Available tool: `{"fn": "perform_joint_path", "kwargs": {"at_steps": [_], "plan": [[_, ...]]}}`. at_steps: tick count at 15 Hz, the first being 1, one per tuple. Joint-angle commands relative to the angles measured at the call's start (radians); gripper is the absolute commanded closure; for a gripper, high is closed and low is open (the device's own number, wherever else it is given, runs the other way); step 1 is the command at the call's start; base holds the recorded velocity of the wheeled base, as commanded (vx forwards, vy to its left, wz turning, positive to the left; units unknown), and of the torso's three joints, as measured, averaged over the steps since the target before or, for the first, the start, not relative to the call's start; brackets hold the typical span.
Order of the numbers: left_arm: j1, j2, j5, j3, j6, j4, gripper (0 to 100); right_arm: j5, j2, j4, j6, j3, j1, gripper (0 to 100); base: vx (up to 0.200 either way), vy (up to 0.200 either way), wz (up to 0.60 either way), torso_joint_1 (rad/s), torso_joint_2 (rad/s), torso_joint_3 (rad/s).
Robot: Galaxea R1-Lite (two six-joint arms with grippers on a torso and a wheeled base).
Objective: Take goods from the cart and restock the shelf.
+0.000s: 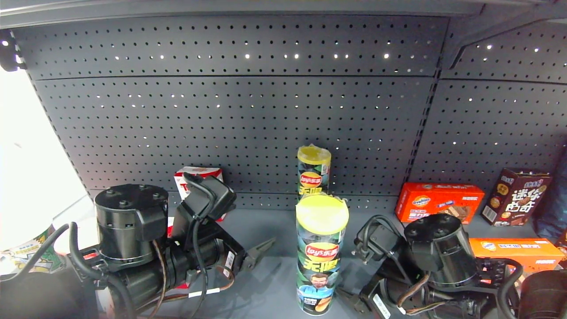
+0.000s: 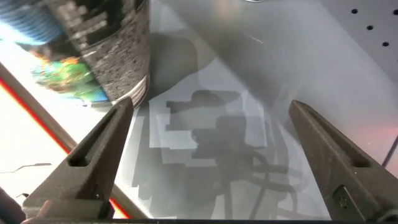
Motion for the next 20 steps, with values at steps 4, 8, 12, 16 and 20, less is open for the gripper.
{"fn": "perform_joint_path", "kwargs": {"at_steps": [4,8,12,16,20], "plan": [[-0.002,0.0,0.0,0.001,0.001,0.0,0,-0.002,-0.025,0.0,0.001,0.027,0.003,0,0.0,0.0,0.0,0.0,0.0,0.0],[0.0,0.0,0.0,0.001,0.001,0.0,0,-0.002,-0.021,0.0,0.001,0.024,0.003,0,0.0,0.0,0.0,0.0,0.0,0.0],[0.0,0.0,0.0,0.0,0.0,0.0,0,-0.001,-0.018,0.0,0.001,0.023,0.006,0,0.0,0.0,0.0,0.0,0.0,0.0],[0.0,0.0,0.0,0.001,0.001,0.0,0,-0.001,-0.01,0.0,0.0,0.014,0.011,0,0.0,0.0,0.0,0.0,0.0,0.0],[0.0,-0.002,0.0,0.001,0.0,0.0,0,-0.001,-0.01,0.0,0.001,0.023,0.021,0,0.0,0.0,0.0,0.0,0.0,0.0]]}}
